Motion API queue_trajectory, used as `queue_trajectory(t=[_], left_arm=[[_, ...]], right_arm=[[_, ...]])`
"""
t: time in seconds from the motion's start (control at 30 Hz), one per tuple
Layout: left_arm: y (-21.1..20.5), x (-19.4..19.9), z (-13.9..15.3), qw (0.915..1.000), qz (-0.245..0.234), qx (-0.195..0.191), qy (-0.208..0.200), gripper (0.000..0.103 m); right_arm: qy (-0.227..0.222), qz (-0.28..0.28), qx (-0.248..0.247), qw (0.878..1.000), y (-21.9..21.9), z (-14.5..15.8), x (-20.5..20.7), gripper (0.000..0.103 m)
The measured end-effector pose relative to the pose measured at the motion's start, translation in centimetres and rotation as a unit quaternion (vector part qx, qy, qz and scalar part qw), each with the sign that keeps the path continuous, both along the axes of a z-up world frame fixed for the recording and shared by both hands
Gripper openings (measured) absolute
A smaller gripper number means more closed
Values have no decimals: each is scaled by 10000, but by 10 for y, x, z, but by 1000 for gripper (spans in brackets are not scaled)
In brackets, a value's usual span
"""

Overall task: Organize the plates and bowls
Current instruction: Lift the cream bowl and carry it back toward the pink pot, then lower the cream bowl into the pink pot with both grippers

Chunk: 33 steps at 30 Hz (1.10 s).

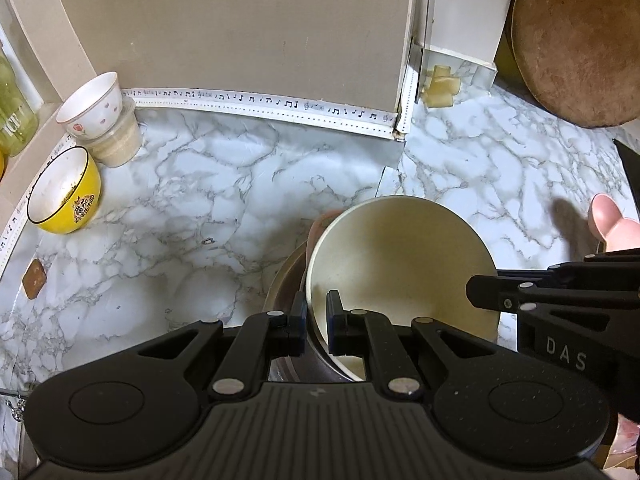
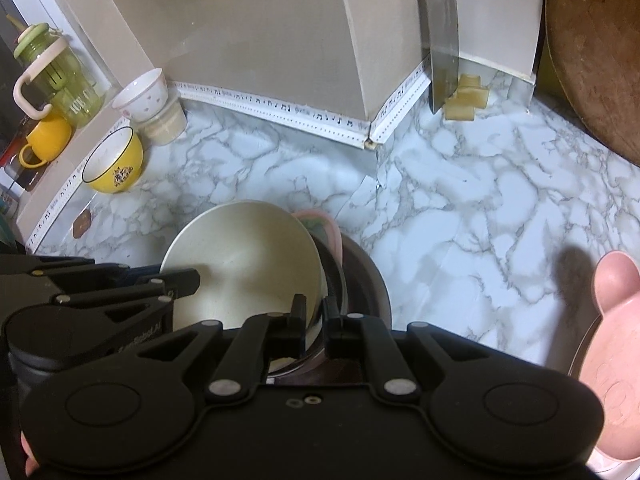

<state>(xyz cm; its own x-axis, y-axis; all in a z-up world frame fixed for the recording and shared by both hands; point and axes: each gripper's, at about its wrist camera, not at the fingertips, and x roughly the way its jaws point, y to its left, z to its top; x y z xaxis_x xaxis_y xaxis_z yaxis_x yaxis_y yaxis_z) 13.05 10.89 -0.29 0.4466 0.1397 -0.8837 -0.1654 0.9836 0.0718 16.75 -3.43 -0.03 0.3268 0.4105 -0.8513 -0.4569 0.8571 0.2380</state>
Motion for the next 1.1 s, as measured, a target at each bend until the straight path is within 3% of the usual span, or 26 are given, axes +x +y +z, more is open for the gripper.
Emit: queue_trajectory(t=[0.9, 1.1], left_arm=[[-3, 11, -24, 9989, -211, 406, 132, 9], [-4, 10, -24, 9988, -276, 406, 85, 9]], right_arm=[[190, 42, -136, 9997, 8, -20, 5, 11], [177, 82, -109, 9997, 9, -21, 4, 16]])
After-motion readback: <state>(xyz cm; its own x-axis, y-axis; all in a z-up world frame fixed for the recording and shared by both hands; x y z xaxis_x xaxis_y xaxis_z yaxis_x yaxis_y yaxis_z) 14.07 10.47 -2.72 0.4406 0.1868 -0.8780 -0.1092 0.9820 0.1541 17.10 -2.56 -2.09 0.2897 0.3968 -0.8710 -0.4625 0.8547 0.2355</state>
